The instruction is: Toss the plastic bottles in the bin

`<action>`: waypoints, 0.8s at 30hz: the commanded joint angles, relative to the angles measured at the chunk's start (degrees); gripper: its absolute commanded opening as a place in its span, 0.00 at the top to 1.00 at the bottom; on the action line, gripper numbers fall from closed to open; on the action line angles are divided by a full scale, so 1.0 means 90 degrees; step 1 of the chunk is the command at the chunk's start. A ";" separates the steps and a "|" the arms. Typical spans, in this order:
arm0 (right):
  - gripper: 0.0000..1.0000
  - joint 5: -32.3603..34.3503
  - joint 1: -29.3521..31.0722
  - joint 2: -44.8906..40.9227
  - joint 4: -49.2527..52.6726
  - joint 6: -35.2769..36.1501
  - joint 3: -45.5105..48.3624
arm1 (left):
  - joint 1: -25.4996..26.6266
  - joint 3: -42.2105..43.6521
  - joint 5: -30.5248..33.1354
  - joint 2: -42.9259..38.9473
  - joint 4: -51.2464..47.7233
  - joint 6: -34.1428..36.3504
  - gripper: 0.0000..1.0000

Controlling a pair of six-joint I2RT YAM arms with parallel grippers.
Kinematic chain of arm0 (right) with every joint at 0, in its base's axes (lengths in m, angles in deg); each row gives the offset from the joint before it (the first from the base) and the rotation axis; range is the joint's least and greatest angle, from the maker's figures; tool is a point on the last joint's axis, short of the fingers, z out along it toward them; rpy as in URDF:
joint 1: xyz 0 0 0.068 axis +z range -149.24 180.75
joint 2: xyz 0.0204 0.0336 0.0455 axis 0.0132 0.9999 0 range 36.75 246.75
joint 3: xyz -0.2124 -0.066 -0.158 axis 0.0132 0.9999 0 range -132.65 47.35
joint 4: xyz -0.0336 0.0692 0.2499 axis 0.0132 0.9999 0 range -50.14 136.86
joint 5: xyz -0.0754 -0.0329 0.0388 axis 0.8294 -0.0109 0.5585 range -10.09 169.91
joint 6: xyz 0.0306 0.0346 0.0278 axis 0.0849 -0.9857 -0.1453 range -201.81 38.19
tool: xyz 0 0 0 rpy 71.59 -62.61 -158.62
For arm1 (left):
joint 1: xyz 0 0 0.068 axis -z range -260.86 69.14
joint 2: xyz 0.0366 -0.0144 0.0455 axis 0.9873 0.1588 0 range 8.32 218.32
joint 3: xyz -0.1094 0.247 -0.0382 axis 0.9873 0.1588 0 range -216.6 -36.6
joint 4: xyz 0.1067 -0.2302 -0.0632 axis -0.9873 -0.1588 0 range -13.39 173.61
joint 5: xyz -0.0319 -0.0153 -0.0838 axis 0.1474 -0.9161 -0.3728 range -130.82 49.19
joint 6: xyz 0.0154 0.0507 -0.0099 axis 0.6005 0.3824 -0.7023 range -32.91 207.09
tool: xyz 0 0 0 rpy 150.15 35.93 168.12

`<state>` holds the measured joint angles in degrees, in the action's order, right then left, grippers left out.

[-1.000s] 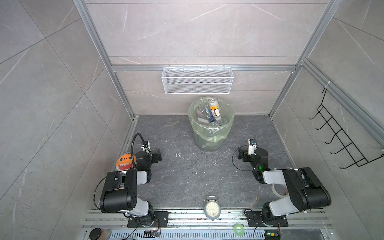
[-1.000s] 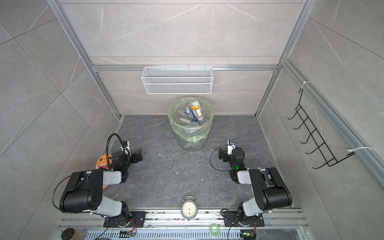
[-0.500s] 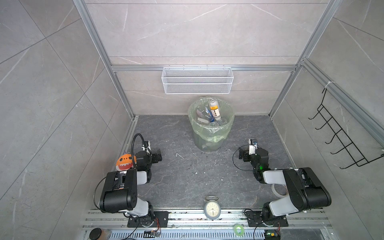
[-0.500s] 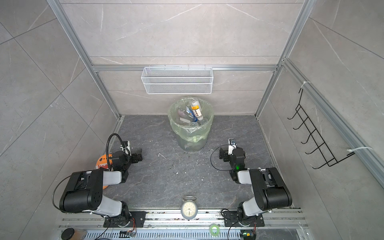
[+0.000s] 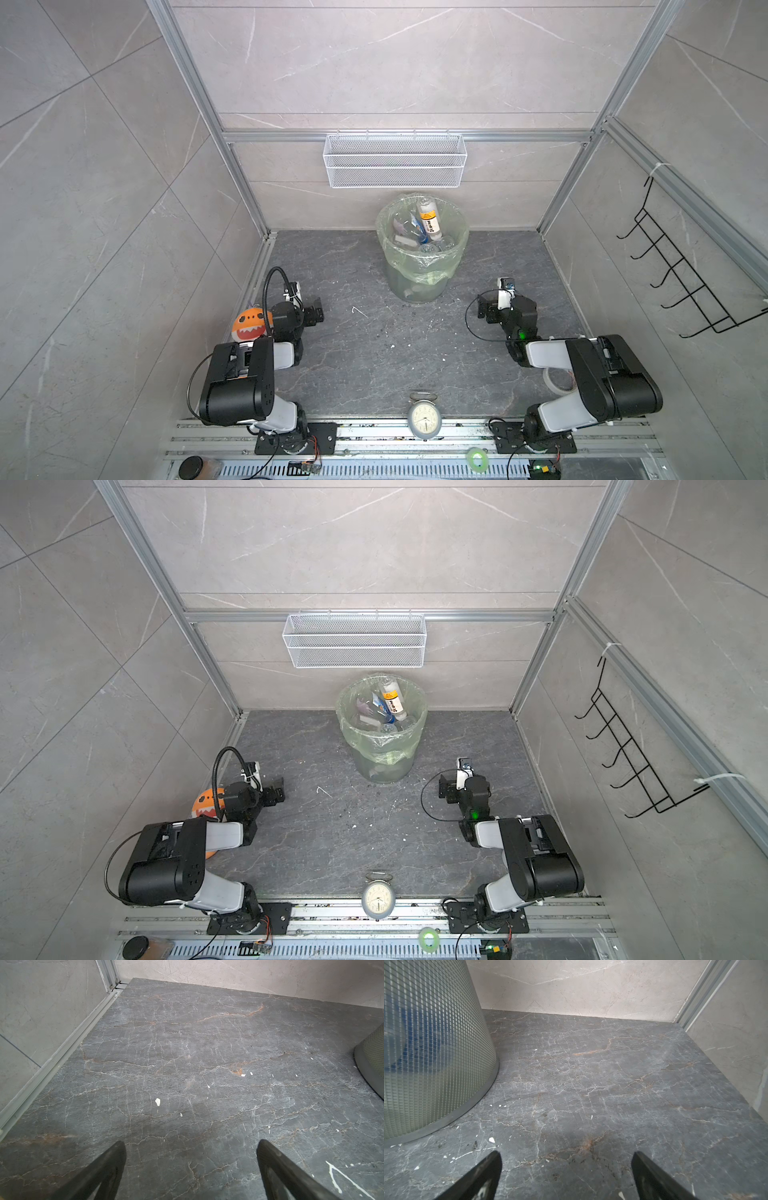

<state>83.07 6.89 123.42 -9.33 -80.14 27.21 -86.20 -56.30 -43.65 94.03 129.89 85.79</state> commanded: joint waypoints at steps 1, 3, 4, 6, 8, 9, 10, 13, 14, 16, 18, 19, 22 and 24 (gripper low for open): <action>0.01 -0.0018 -0.0016 0.0038 -0.0032 -0.0098 -0.0092 | 0.0027 -0.0164 0.0114 0.0027 0.0121 0.0058 0.00; 0.01 -0.0019 -0.0016 0.0037 -0.0033 -0.0100 -0.0090 | 0.0028 -0.0164 0.0123 0.0027 0.0121 0.0057 0.00; 0.01 -0.0021 -0.0010 0.0038 -0.0030 -0.0095 -0.0087 | 0.0029 -0.0164 0.0119 0.0027 0.0121 0.0064 0.00; 0.01 -0.0019 -0.0011 0.0038 -0.0033 -0.0100 -0.0086 | 0.0028 -0.0164 0.0118 0.0025 0.0121 0.0062 0.00; 0.01 -0.0016 -0.0011 0.0038 -0.0035 -0.0103 -0.0089 | 0.0035 -0.0164 0.0119 0.0027 0.0116 0.0059 0.00; 0.01 -0.0019 -0.0015 0.0038 -0.0036 -0.0098 -0.0094 | 0.0035 -0.0164 0.0118 0.0022 0.0121 0.0072 0.00; 0.01 -0.0019 -0.0015 0.0036 -0.0033 -0.0105 -0.0087 | 0.0037 -0.0163 0.0117 0.0027 0.0121 0.0073 0.00; 0.01 -0.0019 -0.0015 0.0038 -0.0033 -0.0098 -0.0092 | 0.0042 -0.0154 0.0022 0.0022 0.0140 0.0116 0.00; 0.01 -0.0019 -0.0010 0.0038 -0.0038 -0.0098 -0.0094 | 0.0047 -0.0154 0.0017 0.0027 0.0142 0.0115 0.00; 0.01 -0.0019 -0.0011 0.0038 -0.0033 -0.0098 -0.0087 | 0.0039 -0.0144 0.0013 0.0027 0.0141 0.0110 0.00; 0.01 -0.0019 -0.0008 0.0038 -0.0038 -0.0105 -0.0096 | 0.0039 -0.0147 0.0019 0.0022 0.0150 0.0113 0.00; 0.01 -0.0019 -0.0014 0.0038 -0.0035 -0.0100 -0.0092 | 0.0042 -0.0143 0.0021 0.0027 0.0146 0.0106 0.00; 0.01 -0.0019 -0.0016 0.0038 -0.0042 -0.0098 -0.0091 | 0.0046 -0.0140 0.0017 0.0022 0.0143 0.0108 0.00; 0.01 -0.0013 -0.0011 0.0038 -0.0036 -0.0098 -0.0086 | 0.0046 -0.0145 0.0021 0.0027 0.0145 0.0106 0.00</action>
<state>83.07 6.89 123.42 -9.33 -80.14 27.21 -85.99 -56.30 -43.38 94.03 129.89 85.79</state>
